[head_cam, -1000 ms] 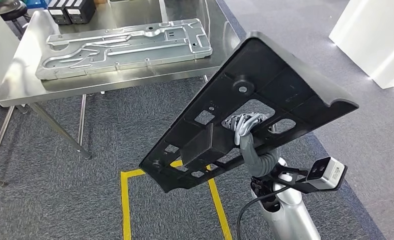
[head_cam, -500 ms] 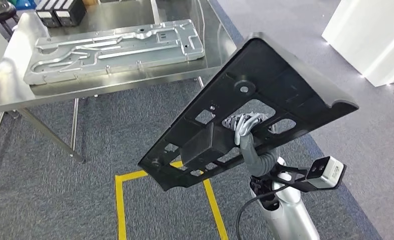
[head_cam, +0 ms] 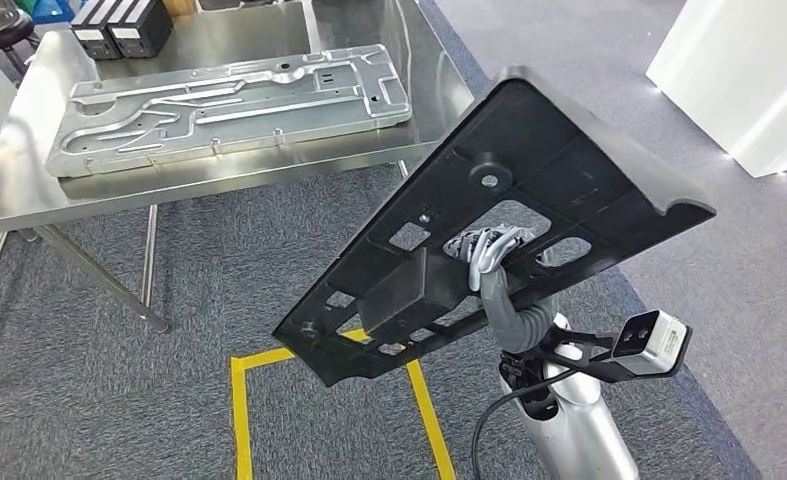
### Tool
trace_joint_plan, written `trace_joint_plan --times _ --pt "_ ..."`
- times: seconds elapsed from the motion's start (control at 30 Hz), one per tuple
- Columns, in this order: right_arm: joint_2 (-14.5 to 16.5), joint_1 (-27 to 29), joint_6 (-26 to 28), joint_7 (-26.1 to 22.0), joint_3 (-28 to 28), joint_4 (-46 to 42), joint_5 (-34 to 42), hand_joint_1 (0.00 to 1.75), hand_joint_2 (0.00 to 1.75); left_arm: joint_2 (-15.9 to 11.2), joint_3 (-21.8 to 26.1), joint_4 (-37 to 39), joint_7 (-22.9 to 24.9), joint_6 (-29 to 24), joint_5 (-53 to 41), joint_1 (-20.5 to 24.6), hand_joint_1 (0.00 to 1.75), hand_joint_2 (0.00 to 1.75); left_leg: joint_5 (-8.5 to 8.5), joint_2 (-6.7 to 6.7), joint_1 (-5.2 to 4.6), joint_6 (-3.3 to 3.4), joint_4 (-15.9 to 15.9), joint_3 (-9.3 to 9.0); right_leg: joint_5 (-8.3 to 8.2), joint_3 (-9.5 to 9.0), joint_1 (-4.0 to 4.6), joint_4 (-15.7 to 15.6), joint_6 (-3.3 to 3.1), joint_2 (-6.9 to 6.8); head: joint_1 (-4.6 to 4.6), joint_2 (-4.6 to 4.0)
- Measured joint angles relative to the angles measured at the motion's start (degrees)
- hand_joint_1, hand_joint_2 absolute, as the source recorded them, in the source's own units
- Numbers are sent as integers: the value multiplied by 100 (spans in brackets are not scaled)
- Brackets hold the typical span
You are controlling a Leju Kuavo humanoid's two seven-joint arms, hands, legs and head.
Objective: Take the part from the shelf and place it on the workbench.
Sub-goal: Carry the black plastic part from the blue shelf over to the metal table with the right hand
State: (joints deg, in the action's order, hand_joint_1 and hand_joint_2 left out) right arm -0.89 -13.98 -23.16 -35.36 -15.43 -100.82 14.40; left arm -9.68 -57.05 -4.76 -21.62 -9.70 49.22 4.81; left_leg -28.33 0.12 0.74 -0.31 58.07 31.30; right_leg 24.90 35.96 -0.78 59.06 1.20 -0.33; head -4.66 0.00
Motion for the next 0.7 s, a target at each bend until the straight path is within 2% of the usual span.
trace_joint_plan --times 0.07,0.13,0.17,0.23,0.27,0.3,0.33,0.4,0.43,0.47,0.53,0.6,0.63,0.7 --pt "1 9 -13 0 22 -2 4 175 175 -1 -10 0 -4 -1 0 6 0 175 -46 19 12 -66 -13 -45 24 -37 -2 -21 -96 23 0 0" --pt "2 10 -37 -2 45 -4 4 175 175 -5 -30 0 -9 -1 0 17 0 175 -199 25 28 -108 243 18 41 -118 -13 -55 -180 31 -1 0" --pt "2 16 -45 -5 51 -4 4 175 175 -8 -39 0 -10 -1 0 19 0 175 -348 23 35 -119 562 167 61 -156 -10 -65 -213 30 -1 0" --pt "1 45 -51 -12 54 -1 3 175 175 -13 -49 0 -13 -1 0 11 0 175 -634 20 35 -132 1346 624 116 -208 18 -64 -255 38 -2 0" --pt "1 68 -51 -14 54 3 3 175 175 -14 -55 0 -15 -2 0 0 0 175 -655 20 34 -131 1596 811 148 -238 33 -63 -264 49 -2 0" --pt "0 85 -51 -16 54 7 2 175 175 -14 -63 0 -18 -2 0 -11 0 175 -553 20 34 -123 1632 901 184 -278 46 -62 -267 62 -2 0" --pt "-1 97 -52 -19 54 11 2 175 175 -14 -71 0 -21 -2 0 -20 0 175 -341 18 29 -100 1445 883 226 -331 59 -61 -265 76 -2 0" --pt "1 102 -53 -30 54 20 2 175 175 -22 -84 0 -35 -3 0 -29 0 175 162 7 0 -9 707 635 319 -450 71 -64 -253 91 -1 0" --pt "1 98 -50 -42 54 29 2 175 175 -30 -87 0 -45 -3 0 -31 0 175 312 1 -24 35 388 516 361 -489 82 -62 -231 99 -1 0" --pt "2 97 -37 -55 54 43 -8 175 175 -39 -90 0 -55 -3 0 -33 0 175 376 -2 -52 70 196 441 389 -509 78 -66 -201 102 0 0" --pt "2 99 19 -75 54 78 -78 175 175 -55 -94 0 -68 -5 0 -38 0 175 349 -11 -86 114 67 402 388 -534 68 -44 -122 108 -1 0" --pt "1 101 95 -89 57 102 -192 175 175 -63 -102 0 -76 -5 0 -41 0 175 336 -40 -68 163 -14 303 411 -540 47 57 -61 87 -2 0" --pt "0 91 121 -99 60 110 -237 175 175 -65 -108 0 -80 -3 0 -39 0 175 330 -60 -55 185 -41 239 482 -477 42 211 -33 77 -1 0" --pt "-2 76 154 -108 64 125 -300 175 175 -64 -123 0 -84 3 0 -33 0 175 298 -102 -44 221 -62 158 732 -135 23 811 26 67 -1 0"
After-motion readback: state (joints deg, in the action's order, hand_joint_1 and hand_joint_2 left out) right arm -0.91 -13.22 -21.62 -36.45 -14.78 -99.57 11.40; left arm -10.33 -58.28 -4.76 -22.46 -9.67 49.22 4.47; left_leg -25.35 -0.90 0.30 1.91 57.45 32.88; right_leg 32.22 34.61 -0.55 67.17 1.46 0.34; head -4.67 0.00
